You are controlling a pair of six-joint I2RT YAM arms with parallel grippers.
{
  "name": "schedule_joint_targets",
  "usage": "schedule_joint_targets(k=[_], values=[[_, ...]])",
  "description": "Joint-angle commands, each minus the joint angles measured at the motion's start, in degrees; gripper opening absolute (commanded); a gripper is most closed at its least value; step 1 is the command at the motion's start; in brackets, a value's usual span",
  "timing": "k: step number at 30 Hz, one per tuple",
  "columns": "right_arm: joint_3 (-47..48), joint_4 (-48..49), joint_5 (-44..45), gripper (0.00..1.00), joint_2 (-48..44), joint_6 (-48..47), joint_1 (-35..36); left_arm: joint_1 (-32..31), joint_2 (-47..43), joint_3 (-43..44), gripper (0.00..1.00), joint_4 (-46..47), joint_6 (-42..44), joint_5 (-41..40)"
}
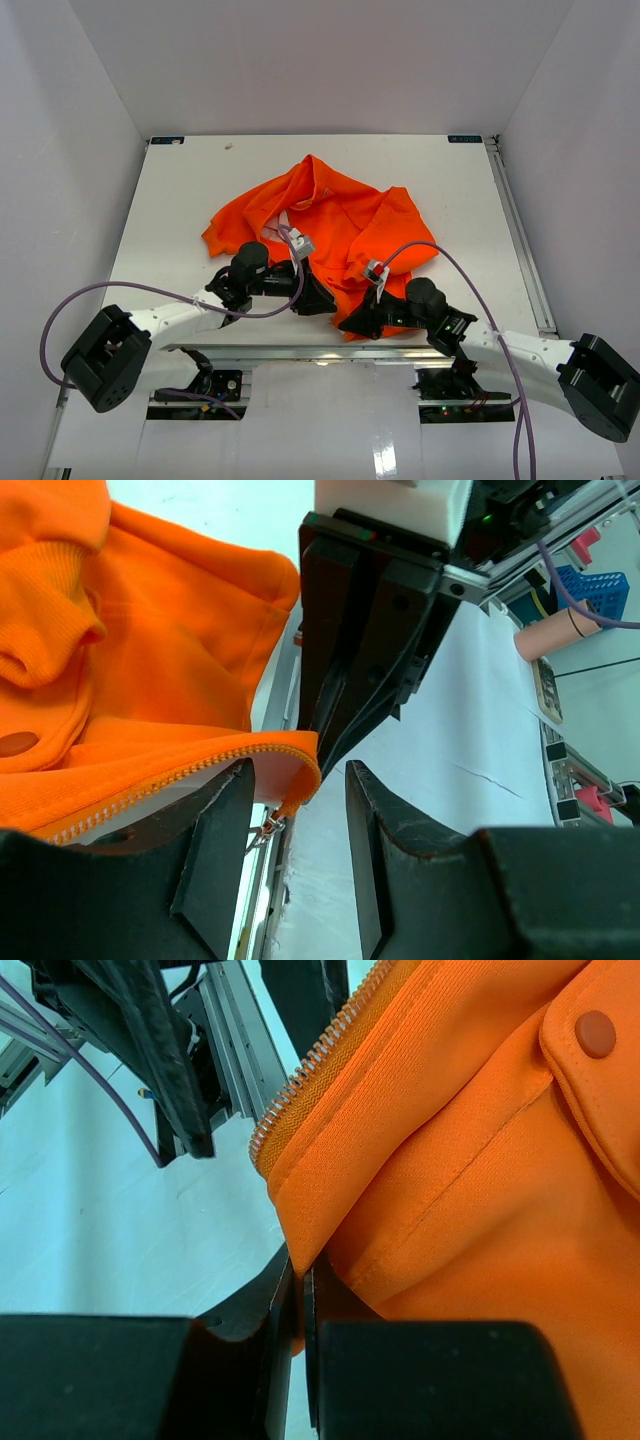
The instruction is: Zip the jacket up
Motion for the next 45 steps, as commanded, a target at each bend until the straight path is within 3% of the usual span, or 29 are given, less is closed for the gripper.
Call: schedule_joint_targets(k=[1, 15, 18, 20, 23, 29, 32, 37, 45], values=[[2.6, 2.4, -0.4, 0.08, 0.5, -0.1, -0.2, -0.7, 1.1, 2.2, 0.51, -4.1, 2.3, -2.0], [3.7, 1.7, 0.8, 0.09, 2.7, -0.6, -0.1, -2.5, 6.1, 4.1, 0.49, -3.7, 1.1, -1.4], [4.0, 1.4, 1.1, 0.12, 3.2, -0.6, -0.1, -3.0, 7.7, 4.7, 0.4, -3.2, 1.0, -0.6], [4.0, 0.6, 1.9, 0.27, 2.9, -0.8, -0.1, -3.1, 8.0, 4.9, 0.2, -3.2, 0.4, -1.0], [3.9, -2.5, 5.6, 0.4, 0.2, -0.7, -0.1, -3.1, 7.3, 4.7, 0.03, -2.9, -1.5, -3.4], [1.3, -5.7, 15.5, 0.59, -10.1, 2.3, 0.0, -3.1, 6.3, 5.8, 0.0, -4.5, -6.1, -9.5], [0.3, -5.9, 17.9, 0.61, -13.9, 3.8, 0.5, -3.1, 5.8, 6.4, 0.0, -6.0, -7.5, -12.0], [1.2, -5.5, 19.1, 0.59, -12.5, 3.6, 2.5, -3.1, 3.6, 5.7, 0.0, -5.0, -9.6, -12.7], [2.1, -4.8, 21.8, 0.46, -8.4, 2.6, 5.0, -3.1, 2.2, 5.1, 0.0, -5.3, -10.5, -13.1]])
